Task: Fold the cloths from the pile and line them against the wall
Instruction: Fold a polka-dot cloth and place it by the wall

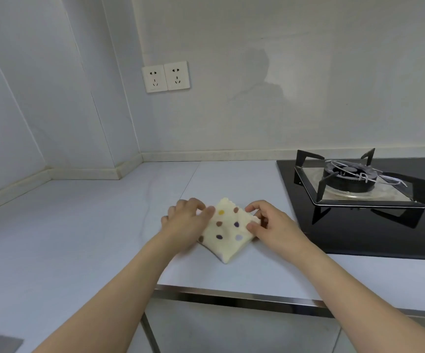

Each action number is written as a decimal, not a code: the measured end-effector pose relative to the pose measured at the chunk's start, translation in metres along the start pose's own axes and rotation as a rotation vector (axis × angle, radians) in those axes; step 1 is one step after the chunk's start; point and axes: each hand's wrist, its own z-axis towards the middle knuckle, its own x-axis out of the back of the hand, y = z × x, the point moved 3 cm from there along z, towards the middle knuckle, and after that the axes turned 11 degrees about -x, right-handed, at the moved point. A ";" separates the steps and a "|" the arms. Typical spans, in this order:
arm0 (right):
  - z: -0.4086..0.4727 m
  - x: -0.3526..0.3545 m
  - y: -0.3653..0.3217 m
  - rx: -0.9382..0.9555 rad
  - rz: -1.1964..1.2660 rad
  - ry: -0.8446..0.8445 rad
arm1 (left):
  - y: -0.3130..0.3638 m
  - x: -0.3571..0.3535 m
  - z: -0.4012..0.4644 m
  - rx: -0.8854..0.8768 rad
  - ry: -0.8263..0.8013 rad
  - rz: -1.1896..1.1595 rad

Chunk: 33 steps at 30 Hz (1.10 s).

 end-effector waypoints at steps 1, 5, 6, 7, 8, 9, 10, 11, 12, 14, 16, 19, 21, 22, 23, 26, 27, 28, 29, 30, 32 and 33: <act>0.001 0.000 0.001 0.008 0.027 0.008 | -0.002 -0.003 0.008 0.041 -0.022 0.029; 0.002 0.002 0.003 0.049 0.227 0.028 | 0.001 -0.016 0.031 0.152 -0.208 -0.135; 0.002 0.003 0.004 0.061 0.284 0.028 | 0.004 -0.018 0.035 0.130 -0.224 -0.320; 0.002 0.004 0.005 0.064 0.337 0.032 | 0.008 -0.020 0.037 0.092 -0.233 -0.470; 0.003 0.005 0.007 0.061 0.387 0.038 | 0.012 -0.020 0.038 0.049 -0.226 -0.560; 0.004 0.005 0.008 0.053 0.441 0.043 | 0.016 -0.018 0.037 0.014 -0.196 -0.592; 0.003 0.005 0.007 0.047 0.501 0.045 | 0.018 -0.018 0.037 -0.015 -0.152 -0.609; 0.002 0.006 0.005 0.037 0.573 0.043 | 0.021 -0.016 0.034 -0.043 -0.103 -0.633; 0.002 0.007 0.005 0.009 0.667 0.039 | 0.022 -0.016 0.032 -0.066 -0.063 -0.679; 0.000 0.009 0.006 -0.125 0.872 0.007 | 0.026 -0.017 0.026 -0.087 -0.012 -0.797; -0.002 0.010 0.001 -0.258 0.906 -0.064 | 0.028 -0.017 0.017 -0.091 0.047 -0.849; -0.007 0.001 -0.013 -0.365 0.847 -0.090 | 0.033 -0.015 0.002 -0.073 0.126 -0.839; -0.010 -0.001 -0.024 -0.383 0.908 -0.011 | 0.033 -0.014 -0.003 -0.018 0.156 -0.839; -0.009 -0.001 -0.028 -0.374 0.936 0.018 | 0.033 -0.014 -0.005 0.034 0.152 -0.843; -0.009 0.001 -0.033 -0.360 0.941 0.035 | 0.034 -0.013 -0.007 0.095 0.128 -0.850; -0.002 0.006 -0.047 -0.298 0.896 0.056 | 0.035 -0.013 -0.005 0.157 0.027 -0.913; 0.003 0.010 -0.050 -0.282 0.888 0.068 | 0.038 -0.011 -0.001 0.122 0.022 -0.923; 0.010 0.013 -0.053 -0.277 0.886 0.076 | 0.038 -0.008 0.006 0.074 0.043 -0.923; 0.018 0.017 -0.054 -0.289 0.891 0.077 | 0.037 -0.006 0.016 0.034 0.084 -0.925; 0.029 0.020 -0.053 -0.317 0.914 0.063 | 0.036 -0.003 0.028 0.000 0.132 -0.928; 0.053 0.024 -0.053 -0.413 0.965 -0.047 | 0.037 0.002 0.054 -0.048 0.215 -0.928; 0.065 0.026 -0.052 -0.485 0.959 -0.107 | 0.038 0.004 0.067 -0.052 0.242 -0.918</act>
